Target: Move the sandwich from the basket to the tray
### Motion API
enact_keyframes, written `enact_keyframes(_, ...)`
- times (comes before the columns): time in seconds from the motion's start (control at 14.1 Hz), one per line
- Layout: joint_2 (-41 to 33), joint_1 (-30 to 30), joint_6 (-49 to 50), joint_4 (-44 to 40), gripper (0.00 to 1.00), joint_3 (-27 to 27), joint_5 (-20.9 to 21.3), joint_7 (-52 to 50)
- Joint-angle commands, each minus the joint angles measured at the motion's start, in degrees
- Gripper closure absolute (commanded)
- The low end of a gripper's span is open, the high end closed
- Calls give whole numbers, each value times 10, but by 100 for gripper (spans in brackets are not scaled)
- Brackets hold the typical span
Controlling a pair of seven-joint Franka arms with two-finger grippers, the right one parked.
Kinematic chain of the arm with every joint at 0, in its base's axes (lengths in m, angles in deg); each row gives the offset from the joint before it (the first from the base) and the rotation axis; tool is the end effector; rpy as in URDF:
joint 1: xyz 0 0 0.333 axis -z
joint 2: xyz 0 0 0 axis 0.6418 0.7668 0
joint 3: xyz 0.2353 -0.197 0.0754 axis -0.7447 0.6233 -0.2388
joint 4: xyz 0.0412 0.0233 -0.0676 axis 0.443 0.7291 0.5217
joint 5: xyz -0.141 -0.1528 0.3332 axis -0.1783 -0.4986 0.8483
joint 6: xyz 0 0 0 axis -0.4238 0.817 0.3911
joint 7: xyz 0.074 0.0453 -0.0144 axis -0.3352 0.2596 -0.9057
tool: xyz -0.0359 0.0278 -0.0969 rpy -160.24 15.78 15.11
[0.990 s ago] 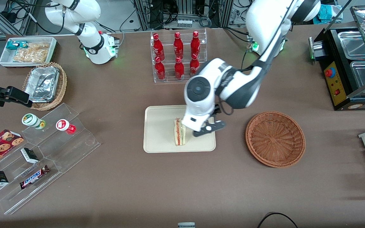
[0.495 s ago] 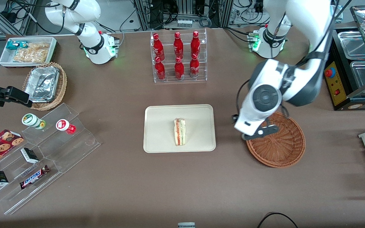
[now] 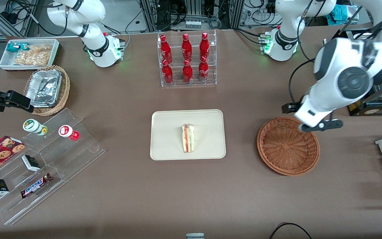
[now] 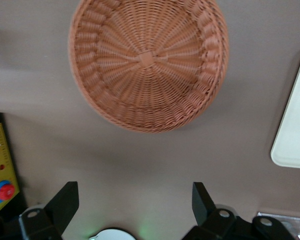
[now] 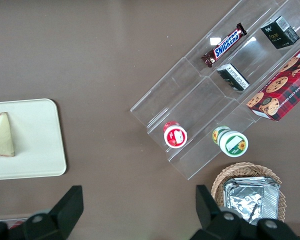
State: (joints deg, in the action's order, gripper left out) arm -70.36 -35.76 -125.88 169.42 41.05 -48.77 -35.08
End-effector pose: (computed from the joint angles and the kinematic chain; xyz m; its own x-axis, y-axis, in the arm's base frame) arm 0.5508 -0.1154 0.4763 0.9693 0.0903 -0.2289 0.0641 -0.9908 -0.1194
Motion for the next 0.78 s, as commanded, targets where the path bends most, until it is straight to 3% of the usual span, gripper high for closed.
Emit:
enact_keyframes(0.0, -49, -33, 46, -4, 0, 6, -21, 53)
enact_keyframes(0.14, -57, -59, 88, -41, 0, 6, -38, 105)
enact_keyframes(0.42, -56, -61, 91, -104, 0, -27, -32, 153)
enact_keyframes(0.71, -63, -60, 90, -113, 0, -62, -38, 159)
